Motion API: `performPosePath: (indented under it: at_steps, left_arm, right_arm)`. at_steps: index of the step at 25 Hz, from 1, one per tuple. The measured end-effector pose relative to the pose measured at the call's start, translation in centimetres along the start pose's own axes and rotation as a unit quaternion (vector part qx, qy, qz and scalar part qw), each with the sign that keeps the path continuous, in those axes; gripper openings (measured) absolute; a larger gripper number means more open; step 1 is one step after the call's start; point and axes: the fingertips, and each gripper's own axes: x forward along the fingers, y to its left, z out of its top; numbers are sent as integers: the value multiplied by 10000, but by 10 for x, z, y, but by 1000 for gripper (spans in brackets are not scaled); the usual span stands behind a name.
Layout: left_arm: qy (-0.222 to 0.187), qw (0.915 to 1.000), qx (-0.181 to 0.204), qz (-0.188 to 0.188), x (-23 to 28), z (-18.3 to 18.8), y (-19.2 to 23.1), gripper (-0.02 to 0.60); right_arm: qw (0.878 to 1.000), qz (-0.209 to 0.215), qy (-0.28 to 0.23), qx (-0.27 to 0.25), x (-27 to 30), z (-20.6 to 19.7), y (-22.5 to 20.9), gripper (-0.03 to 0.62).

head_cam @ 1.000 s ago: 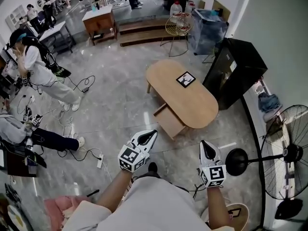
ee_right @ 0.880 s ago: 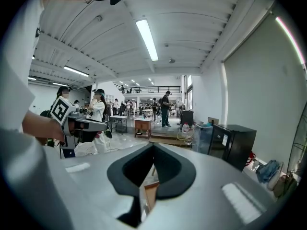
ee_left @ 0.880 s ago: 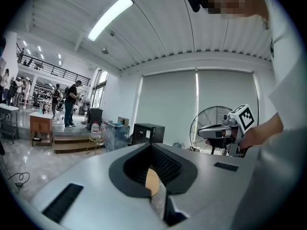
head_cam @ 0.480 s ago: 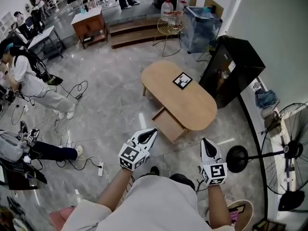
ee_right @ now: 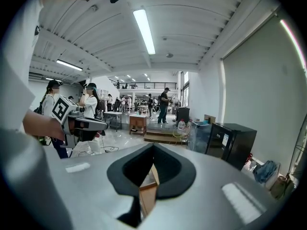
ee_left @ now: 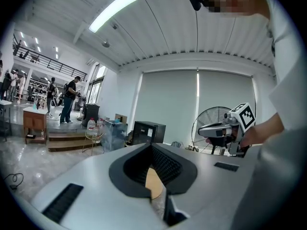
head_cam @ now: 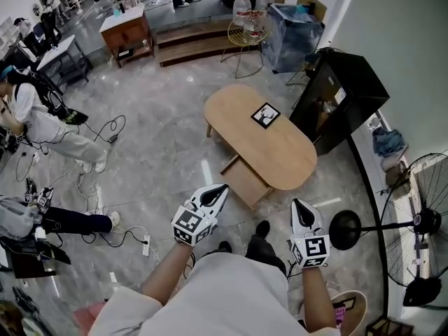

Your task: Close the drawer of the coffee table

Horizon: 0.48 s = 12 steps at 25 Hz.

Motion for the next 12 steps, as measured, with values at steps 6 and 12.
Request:
performPosePath:
  at_steps: [6,12]
  left_arm:
    - [24,9999,-22,158,38,2,10,6]
    - [51,9995,-66,311,79,11,18,6]
  right_arm:
    - [9998,215,26,2,31,-3,-33,11]
    - [9986,518,79,-83,66,3,-69,11]
